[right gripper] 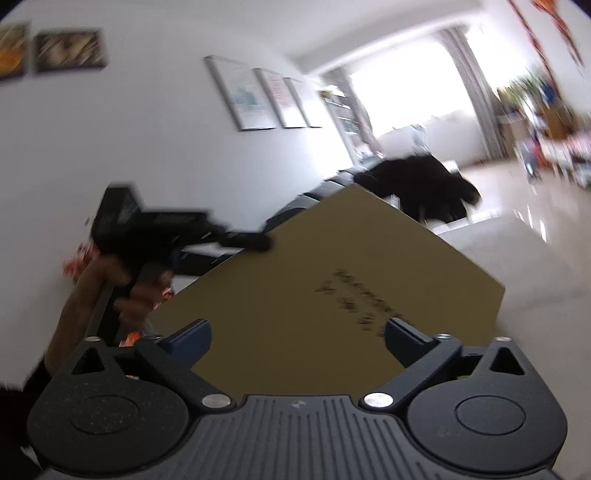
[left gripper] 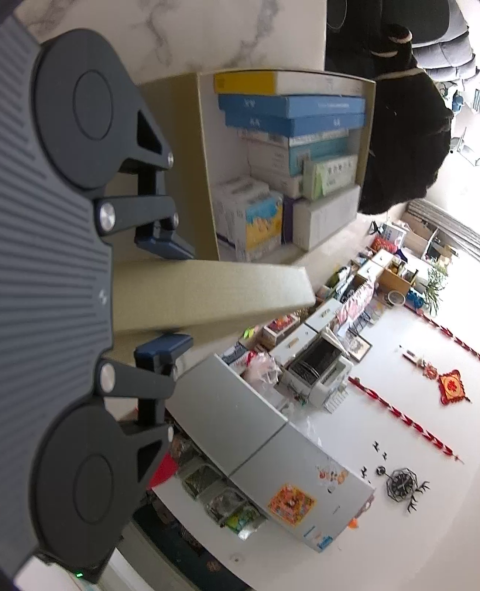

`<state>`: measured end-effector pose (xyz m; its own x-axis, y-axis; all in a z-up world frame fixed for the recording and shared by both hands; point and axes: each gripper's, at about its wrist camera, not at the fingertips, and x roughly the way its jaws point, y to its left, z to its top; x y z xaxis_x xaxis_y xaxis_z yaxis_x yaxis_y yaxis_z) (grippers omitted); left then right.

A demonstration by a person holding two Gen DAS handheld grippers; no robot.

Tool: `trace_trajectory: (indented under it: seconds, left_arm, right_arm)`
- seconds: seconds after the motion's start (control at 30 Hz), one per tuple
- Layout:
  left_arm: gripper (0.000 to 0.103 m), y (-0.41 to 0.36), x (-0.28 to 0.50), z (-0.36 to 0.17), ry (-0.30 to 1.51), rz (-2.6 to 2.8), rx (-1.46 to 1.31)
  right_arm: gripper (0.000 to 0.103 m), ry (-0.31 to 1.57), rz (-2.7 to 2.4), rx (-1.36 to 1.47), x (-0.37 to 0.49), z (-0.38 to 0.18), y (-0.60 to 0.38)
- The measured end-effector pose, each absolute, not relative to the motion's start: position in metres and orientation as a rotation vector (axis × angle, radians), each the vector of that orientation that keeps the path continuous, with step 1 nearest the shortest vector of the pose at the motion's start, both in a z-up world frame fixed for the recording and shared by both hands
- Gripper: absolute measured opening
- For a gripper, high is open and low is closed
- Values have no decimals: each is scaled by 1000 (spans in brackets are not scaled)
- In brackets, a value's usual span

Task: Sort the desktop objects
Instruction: 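Open the right tool to release the lid rim, then grip the tan lid's side walls with both tools over the box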

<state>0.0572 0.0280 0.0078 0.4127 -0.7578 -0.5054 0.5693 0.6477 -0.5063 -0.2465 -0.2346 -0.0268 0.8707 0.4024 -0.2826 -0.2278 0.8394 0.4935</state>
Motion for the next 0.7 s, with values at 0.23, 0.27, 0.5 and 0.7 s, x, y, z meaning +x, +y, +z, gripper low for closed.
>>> trace_trajectory:
  seconds: [0.23, 0.27, 0.5, 0.7]
  left_arm:
    - [36, 23, 63, -14, 775, -851, -237]
    - [36, 24, 63, -14, 767, -860, -236]
    - [41, 29, 66, -15, 773, -887, -236]
    - [42, 27, 67, -18, 766, -900, -227]
  right_arm:
    - [80, 463, 108, 541, -225, -78, -269]
    - [80, 465, 106, 551, -225, -77, -271]
    - [80, 489, 66, 508, -225, -80, -268]
    - [80, 530, 30, 557, -231, -105, -272]
